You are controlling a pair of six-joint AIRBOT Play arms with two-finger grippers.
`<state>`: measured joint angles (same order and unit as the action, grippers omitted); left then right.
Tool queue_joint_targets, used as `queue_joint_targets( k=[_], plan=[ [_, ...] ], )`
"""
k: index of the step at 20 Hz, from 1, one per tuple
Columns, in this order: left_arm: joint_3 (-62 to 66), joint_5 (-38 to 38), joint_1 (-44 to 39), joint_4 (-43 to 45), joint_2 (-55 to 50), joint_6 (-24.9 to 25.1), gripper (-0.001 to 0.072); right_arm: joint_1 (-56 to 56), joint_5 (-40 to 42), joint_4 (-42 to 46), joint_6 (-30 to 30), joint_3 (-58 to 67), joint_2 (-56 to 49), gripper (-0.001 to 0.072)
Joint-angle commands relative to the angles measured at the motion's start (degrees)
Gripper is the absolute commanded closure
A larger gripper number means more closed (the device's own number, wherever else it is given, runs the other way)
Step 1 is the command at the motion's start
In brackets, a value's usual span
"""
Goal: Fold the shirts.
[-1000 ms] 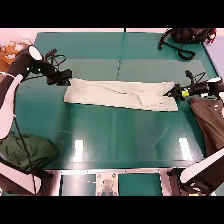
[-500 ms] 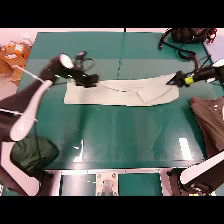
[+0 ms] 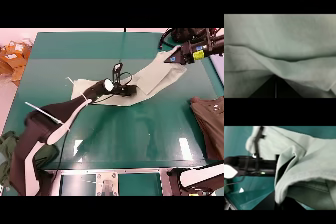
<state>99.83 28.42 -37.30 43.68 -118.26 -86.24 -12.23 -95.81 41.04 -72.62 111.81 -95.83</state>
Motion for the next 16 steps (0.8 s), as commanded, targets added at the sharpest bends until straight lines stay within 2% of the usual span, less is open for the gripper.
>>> queue_joint_targets(
  k=[1,4,6,9,11,13,16],
  plan=[
    [3.78,0.92,-1.44,-4.94,-3.63,0.2,0.0684,3.26,-0.04,-0.87,-0.7,1.64,0.96,0.0694],
    [3.87,3.85,0.17,-5.01,-2.64,0.22,0.0684,3.32,1.81,0.57,-0.7,1.62,0.96,0.0694],
    [4.11,9.29,2.84,-4.85,-0.5,1.51,0.0683,3.34,1.9,1.14,-0.72,1.62,0.96,0.0694],
    [7.43,27.89,9.81,-3.08,3.26,7.15,0.0683,4.35,3.17,1.16,-1.51,1.6,0.79,0.0694],
    [11.19,41.77,15.61,-1.2,5.4,7.69,0.0683,6.12,4.96,1.18,-2.51,1.29,0.61,0.0694],
    [14.75,52.35,21.66,0.2,7.82,7.69,0.0684,9.18,7.26,1.18,-4.7,0.57,0.57,0.0694],
    [17.05,57.51,30.12,0.52,11.69,8.22,0.0683,16.81,13.7,1.2,-6.8,-1.75,0.55,0.0694]
  ],
)
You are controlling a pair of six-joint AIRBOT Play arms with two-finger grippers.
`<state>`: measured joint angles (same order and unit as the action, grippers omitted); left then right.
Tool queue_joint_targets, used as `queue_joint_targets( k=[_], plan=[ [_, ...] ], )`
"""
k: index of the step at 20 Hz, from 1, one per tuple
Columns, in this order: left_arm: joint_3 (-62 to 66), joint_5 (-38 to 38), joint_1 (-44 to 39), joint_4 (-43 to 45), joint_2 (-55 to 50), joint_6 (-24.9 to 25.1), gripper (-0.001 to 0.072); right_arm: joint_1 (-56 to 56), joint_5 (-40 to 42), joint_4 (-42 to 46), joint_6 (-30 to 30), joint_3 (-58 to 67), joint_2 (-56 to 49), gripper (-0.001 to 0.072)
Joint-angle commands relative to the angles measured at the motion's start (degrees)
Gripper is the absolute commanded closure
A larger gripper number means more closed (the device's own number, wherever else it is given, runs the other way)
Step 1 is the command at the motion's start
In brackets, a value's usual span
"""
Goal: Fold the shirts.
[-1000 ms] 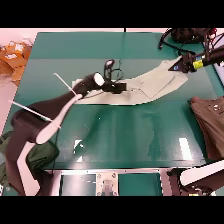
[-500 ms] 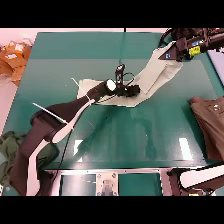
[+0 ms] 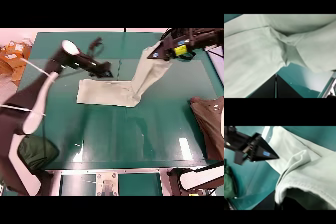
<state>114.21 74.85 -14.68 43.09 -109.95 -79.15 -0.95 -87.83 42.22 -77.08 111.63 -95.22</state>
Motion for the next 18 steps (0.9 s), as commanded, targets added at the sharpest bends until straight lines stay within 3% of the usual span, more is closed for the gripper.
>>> queue_joint_targets(
  k=[1,6,8,9,10,13,15,18],
  plan=[
    [2.69,11.26,10.05,1.11,4.63,1.73,0.0683,8.94,9.31,0.02,-2.73,-2.56,-0.37,0.0693],
    [2.69,11.91,19.5,1.05,8.24,4.74,0.0683,28.72,33.97,-0.28,-4.44,-3.37,-9.31,0.069],
    [2.67,13.27,21.59,1.07,8.24,4.83,0.0683,36.0,46.21,-2.4,-4.42,-3.37,-15.19,0.0536],
    [2.67,13.6,22.36,1.07,8.24,5.57,0.0684,38.73,51.12,-3.41,-4.42,-3.37,-17.9,0.0335],
    [2.67,13.73,22.8,1.07,8.24,6.27,0.0683,40.74,55.04,-4.0,-4.46,-3.37,-20.13,0.0196],
    [2.67,13.73,23.12,1.11,8.24,8.37,0.0683,39.54,54.99,-4.09,-5.49,-3.32,-20.63,0.0207],
    [2.67,13.7,23.12,1.09,8.24,8.74,0.0683,34.29,48.24,-4.09,-5.49,-3.3,-17.94,0.0308],
    [2.67,13.7,23.12,1.11,8.24,8.74,0.0684,23.1,34.56,-3.28,-7.06,-3.32,-13.51,0.0306]
  ],
)
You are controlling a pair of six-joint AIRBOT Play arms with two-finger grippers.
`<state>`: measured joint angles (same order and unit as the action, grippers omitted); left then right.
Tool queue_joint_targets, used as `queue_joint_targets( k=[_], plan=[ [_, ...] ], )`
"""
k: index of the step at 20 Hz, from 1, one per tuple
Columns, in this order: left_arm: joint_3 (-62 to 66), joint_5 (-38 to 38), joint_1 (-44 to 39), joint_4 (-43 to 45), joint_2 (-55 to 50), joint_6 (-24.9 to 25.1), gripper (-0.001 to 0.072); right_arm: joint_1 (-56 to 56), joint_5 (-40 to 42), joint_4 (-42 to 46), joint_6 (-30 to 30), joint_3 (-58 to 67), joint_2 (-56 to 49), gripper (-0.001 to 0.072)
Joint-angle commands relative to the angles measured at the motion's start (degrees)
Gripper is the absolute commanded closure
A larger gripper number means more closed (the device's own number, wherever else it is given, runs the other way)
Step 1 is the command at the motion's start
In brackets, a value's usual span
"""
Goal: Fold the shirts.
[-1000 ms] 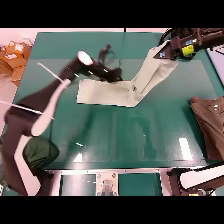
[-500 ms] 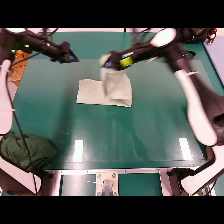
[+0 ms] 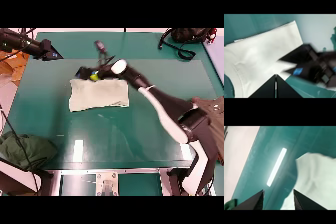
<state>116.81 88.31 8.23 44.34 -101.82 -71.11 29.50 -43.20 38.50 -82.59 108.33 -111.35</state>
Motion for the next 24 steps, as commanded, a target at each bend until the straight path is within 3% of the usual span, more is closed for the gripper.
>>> queue_joint_targets(
  k=[1,5,6,7,10,13,15,19,20,21,23,24],
  plan=[
    [0.07,0.22,0.22,-0.13,0.09,0.72,0.0683,-11.34,-14.25,1.18,-1.97,-0.07,3.61,0.0306],
    [0.07,0.24,0.22,0.09,0.09,0.7,0.0683,-23.74,-27.47,5.38,-2.93,-4.07,5.88,0.0299],
    [0.07,0.24,0.22,0.09,0.09,0.68,0.0683,-25.83,-28.5,6.49,-2.93,-7.61,6.54,0.0269],
    [0.07,0.24,0.22,0.09,0.09,0.68,0.0683,-27.26,-28.24,7.17,-2.91,-11.54,6.97,0.0181],
    [0.07,0.26,0.22,0.09,0.09,0.68,0.0683,-27.67,-22.16,6.93,-0.87,-23.17,6.95,0.0118],
    [0.07,0.31,0.22,0.07,0.09,0.66,0.0683,-24.35,-14.53,5.22,-0.76,-29.55,5.86,0.0118],
    [0.07,0.28,0.22,0.09,0.09,0.68,0.0683,-21.53,-13.03,1.86,-0.7,-29.88,4.24,0.0118],
    [0.07,0.31,0.22,0.55,0.09,0.72,0.0684,-15.96,-7.37,-10.75,4.96,-29.4,3.26,0.0121],
    [0.07,0.33,0.22,0.98,0.09,0.72,0.0683,-15.52,-7.26,-13.0,6.08,-28.52,3.26,0.0293],
    [0.07,0.33,0.22,1.66,0.11,1.16,0.0683,-15.45,-7.87,-14.25,6.75,-27.17,3.28,0.0599],
    [0.07,-0.13,0.2,5.75,0.11,4.74,0.0684,-15.89,-10.29,-14.49,6.56,-23.19,3.39,0.0694],
    [0.07,-0.44,0.15,8.96,0.11,5.64,0.0684,-16.57,-11.58,-14.47,6.34,-21.05,3.85,0.0694]
  ],
)
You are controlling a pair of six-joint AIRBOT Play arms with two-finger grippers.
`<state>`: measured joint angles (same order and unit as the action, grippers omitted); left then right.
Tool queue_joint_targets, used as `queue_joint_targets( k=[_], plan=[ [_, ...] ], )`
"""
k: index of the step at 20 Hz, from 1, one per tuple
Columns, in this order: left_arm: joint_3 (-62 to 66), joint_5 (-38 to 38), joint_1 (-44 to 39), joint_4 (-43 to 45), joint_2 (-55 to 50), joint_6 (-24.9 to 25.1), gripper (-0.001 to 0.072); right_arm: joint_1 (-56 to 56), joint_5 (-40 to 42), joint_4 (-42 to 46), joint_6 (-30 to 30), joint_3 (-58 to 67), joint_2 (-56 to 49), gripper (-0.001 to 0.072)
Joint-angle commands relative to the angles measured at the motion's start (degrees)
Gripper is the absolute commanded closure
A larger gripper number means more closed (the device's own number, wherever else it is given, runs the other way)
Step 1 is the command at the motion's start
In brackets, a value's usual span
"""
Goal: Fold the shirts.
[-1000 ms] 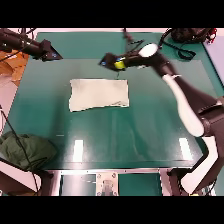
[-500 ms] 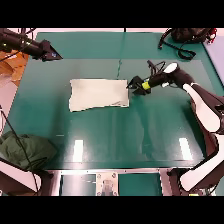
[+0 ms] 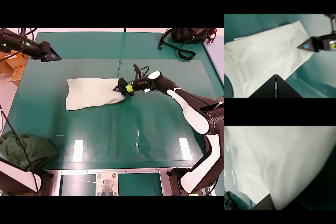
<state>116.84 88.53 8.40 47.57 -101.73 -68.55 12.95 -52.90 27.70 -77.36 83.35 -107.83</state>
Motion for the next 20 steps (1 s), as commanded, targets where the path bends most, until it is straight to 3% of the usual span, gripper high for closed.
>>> queue_joint_targets(
  k=[1,5,8,13,16,20],
  plan=[
    [0.04,-0.92,0.0,9.16,0.0,3.04,0.0684,-0.98,-2.75,-3.65,0.85,5.66,1.38,0.0695],
    [0.04,-1.2,-0.02,21.51,0.0,0.98,0.0684,-8.96,-3.32,-3.45,-0.46,8.61,9.92,0.0695],
    [0.04,-1.57,-0.02,23.26,0.02,-0.87,0.0684,-19.41,-5.38,-1.4,-2.91,8.72,18.03,0.0695],
    [0.04,-1.92,-0.02,22.56,0.0,-3.58,0.0684,-41.07,-10.84,10.23,-9.27,8.72,30.36,0.0696],
    [0.04,-1.9,-0.02,21.62,0.0,-4.98,0.0684,-53.68,-18.16,16.63,-11.72,8.7,33.92,0.0696],
    [0.04,-1.44,-0.02,19.58,0.0,-4.96,0.0684,-64.5,-24.28,34.91,-19.91,8.63,40.04,0.0697]
  ],
)
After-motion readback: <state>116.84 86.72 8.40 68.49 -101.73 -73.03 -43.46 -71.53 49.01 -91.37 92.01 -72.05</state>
